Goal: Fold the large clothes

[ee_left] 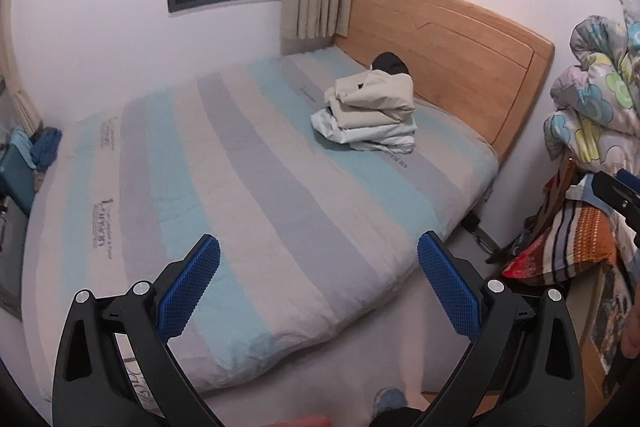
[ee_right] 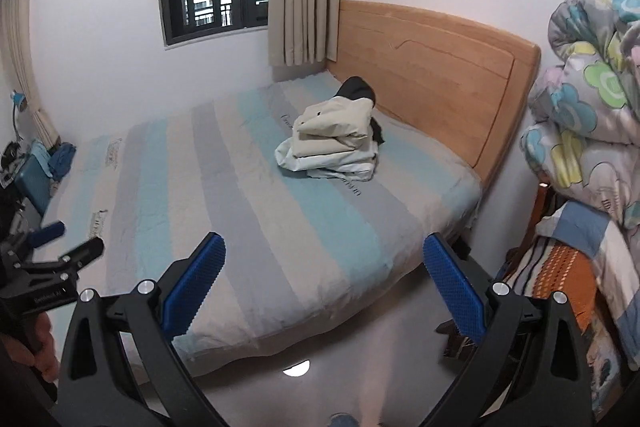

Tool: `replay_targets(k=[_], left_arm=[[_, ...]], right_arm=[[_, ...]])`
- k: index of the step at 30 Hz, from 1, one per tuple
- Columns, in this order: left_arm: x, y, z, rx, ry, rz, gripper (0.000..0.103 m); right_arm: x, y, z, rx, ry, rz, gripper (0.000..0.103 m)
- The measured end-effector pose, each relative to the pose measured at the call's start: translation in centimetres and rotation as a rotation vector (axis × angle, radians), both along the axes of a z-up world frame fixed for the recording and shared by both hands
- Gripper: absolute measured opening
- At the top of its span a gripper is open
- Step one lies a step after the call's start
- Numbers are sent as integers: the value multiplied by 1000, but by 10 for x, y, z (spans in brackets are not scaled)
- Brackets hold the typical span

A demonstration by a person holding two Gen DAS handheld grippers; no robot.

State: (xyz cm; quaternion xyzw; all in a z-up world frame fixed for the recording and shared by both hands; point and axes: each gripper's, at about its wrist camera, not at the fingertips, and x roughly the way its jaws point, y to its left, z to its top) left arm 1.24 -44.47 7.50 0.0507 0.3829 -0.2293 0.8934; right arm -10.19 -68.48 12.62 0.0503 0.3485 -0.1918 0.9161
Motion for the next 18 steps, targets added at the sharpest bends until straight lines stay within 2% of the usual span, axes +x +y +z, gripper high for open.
replay_targets(k=[8,18], left_arm=[[1,-11,-4,25,-28,31,97],[18,-27,-10,45,-16,3,97]], right_arm=[[-2,-4,-6,-15,7,6,95],[13,-8,-16,-22,9,-4,95]])
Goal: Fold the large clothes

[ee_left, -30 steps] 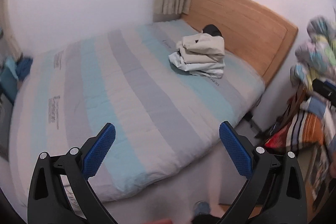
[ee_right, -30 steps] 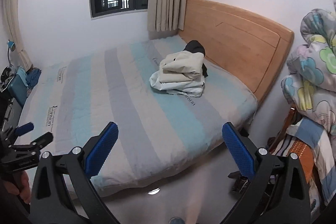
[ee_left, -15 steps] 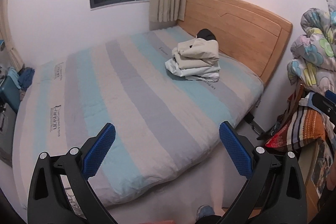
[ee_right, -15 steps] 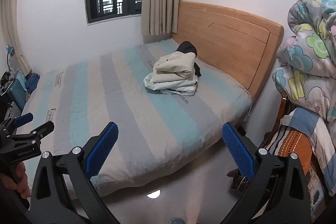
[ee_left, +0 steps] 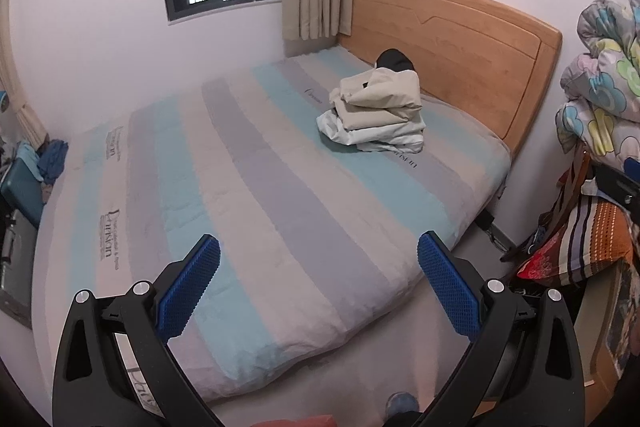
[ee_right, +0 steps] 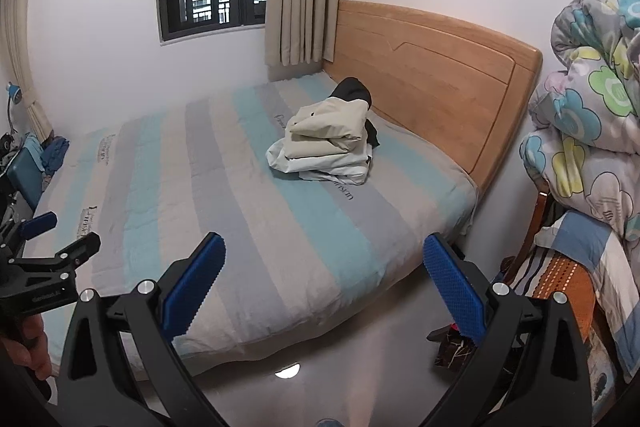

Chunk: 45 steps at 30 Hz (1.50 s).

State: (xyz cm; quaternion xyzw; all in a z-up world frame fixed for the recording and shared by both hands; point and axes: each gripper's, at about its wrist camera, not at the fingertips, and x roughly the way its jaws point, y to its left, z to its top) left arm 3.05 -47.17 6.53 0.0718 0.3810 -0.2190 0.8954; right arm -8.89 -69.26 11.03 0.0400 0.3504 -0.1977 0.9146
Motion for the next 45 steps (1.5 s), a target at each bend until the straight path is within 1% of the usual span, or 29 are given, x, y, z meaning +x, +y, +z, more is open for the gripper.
replay_targets(k=[6,11,18,34,45], left_arm=[[9,-2,-5,-20,22,-1,97],[15,-3,-9,-23,39,-4,97],[21,-3,-14,-48,64,-2,97],[21,-12,-16,-39,59,-4,97],[18,-9,-16,-34,49,-5,97]], right_arm=[[4,1,-6,3,6,-5,95],[6,1,-7,7,9,-9,95],[7,-1,-8,11,9,-13,95],[9,-2,-7,1,9,-14,95],[10,-4,-6,1,7,-17,95]])
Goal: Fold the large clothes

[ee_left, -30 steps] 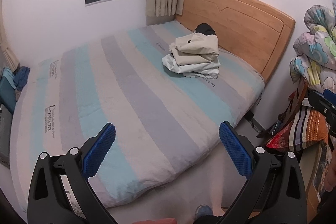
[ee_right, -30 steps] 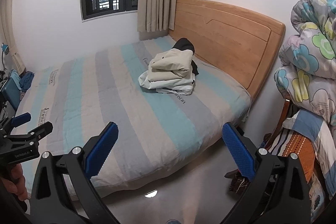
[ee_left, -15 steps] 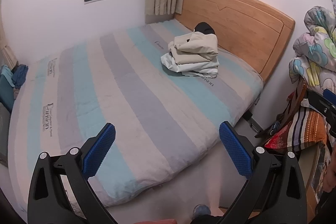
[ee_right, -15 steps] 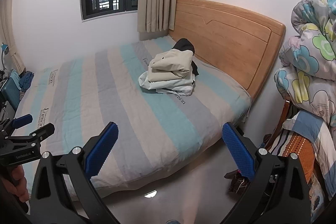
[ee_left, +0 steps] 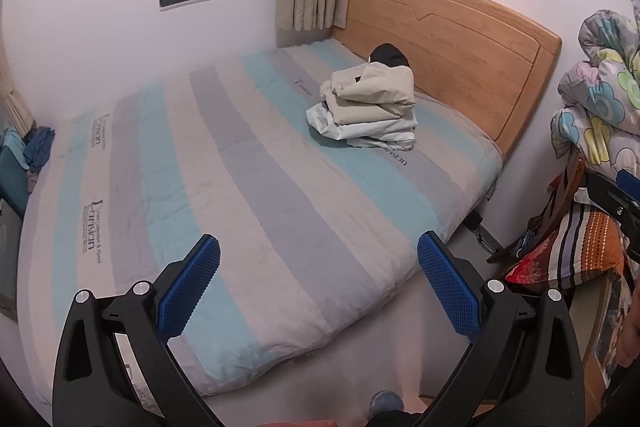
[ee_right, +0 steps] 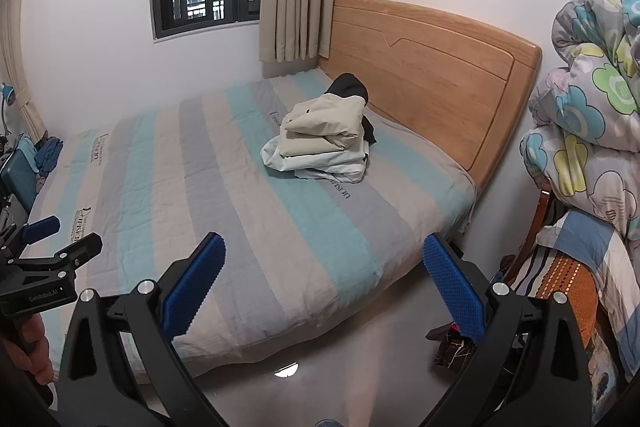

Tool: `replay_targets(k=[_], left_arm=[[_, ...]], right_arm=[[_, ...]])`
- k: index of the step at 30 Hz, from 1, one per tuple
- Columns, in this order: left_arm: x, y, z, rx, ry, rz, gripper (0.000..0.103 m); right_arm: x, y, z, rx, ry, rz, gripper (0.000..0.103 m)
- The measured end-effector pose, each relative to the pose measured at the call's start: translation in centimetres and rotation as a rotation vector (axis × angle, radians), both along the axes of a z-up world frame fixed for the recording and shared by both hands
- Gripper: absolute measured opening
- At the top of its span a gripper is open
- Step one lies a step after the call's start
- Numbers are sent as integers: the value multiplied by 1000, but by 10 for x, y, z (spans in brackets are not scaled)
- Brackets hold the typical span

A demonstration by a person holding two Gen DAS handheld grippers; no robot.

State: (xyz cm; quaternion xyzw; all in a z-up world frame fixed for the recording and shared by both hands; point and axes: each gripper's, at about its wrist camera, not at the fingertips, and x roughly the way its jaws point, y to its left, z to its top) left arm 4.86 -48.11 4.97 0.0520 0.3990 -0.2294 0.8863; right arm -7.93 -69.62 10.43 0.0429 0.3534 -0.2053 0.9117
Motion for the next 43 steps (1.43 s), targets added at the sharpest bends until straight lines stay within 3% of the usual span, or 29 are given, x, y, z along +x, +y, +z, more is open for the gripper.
replay_targets(k=[34,43], left_arm=[[-7,13,18,20,-80,22,97],[-3,8,17,32,-64,9,97]], right_arm=[[0,-5,-12,52,15,-3,95],[5,-11,-14,59,26,-18,95]])
